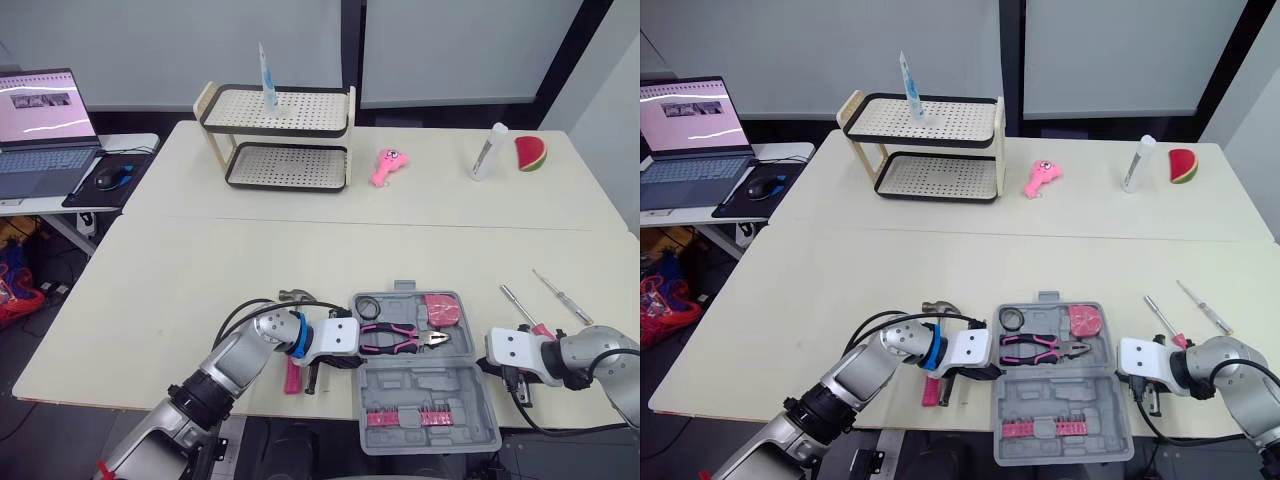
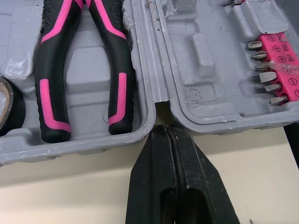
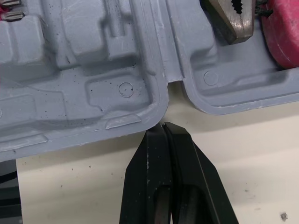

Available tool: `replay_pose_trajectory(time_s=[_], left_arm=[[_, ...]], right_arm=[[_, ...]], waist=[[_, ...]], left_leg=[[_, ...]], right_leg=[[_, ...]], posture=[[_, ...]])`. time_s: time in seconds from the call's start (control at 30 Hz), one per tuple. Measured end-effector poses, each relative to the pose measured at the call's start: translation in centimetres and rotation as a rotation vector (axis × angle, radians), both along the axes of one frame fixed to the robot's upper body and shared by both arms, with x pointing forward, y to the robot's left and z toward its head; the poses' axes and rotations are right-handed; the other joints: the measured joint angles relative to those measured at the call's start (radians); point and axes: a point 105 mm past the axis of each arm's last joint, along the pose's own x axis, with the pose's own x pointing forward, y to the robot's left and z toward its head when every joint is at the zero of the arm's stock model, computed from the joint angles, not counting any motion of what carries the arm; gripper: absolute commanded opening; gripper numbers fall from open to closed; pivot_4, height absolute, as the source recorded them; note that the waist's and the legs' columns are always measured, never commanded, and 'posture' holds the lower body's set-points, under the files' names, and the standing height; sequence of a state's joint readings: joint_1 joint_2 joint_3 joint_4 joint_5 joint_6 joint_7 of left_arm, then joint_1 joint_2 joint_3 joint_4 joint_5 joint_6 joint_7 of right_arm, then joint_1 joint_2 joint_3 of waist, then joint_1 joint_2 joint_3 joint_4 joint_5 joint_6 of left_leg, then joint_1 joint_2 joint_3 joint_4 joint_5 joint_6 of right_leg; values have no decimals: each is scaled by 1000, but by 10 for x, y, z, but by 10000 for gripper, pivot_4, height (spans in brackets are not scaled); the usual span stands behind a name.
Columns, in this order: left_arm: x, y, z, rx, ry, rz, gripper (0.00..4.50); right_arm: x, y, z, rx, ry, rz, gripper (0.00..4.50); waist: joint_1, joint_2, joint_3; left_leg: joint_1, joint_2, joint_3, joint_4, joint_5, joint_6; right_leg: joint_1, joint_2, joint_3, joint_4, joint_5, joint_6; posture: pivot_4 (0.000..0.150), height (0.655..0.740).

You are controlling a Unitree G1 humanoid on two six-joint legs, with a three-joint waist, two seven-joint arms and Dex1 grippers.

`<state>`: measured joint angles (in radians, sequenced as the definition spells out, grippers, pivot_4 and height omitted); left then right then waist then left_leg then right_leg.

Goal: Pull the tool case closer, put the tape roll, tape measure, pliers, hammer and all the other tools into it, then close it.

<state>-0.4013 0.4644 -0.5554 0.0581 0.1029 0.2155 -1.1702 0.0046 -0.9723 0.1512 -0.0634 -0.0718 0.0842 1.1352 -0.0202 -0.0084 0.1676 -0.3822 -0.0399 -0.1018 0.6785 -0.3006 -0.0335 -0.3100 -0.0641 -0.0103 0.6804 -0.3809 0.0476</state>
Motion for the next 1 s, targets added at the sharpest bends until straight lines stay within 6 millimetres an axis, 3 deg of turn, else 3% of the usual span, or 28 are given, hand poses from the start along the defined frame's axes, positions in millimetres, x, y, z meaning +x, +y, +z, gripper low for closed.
replay_pose_trajectory(time_s=[0.4,0.7,1.0], left_arm=[[7,5,0,15,-32,40,0],[10,10,0,23,-37,60,0],[44,23,8,35,-100,140,0]], right_arm=[[8,14,2,-117,-106,180,170],[9,19,0,-15,-78,37,170],[28,32,6,51,-125,-12,170]], waist=[[-6,0,0],[-8,-1,-1],[-7,-1,-1]], left_leg=[[0,0,-1,0,0,0],[1,1,-1,0,0,0],[0,-1,-1,0,0,0]], right_leg=[[0,0,0,0,0,0],[1,1,0,0,0,0],[-1,0,0,0,0,0]], posture=[[1500,7400],[1500,7400],[1500,7400]])
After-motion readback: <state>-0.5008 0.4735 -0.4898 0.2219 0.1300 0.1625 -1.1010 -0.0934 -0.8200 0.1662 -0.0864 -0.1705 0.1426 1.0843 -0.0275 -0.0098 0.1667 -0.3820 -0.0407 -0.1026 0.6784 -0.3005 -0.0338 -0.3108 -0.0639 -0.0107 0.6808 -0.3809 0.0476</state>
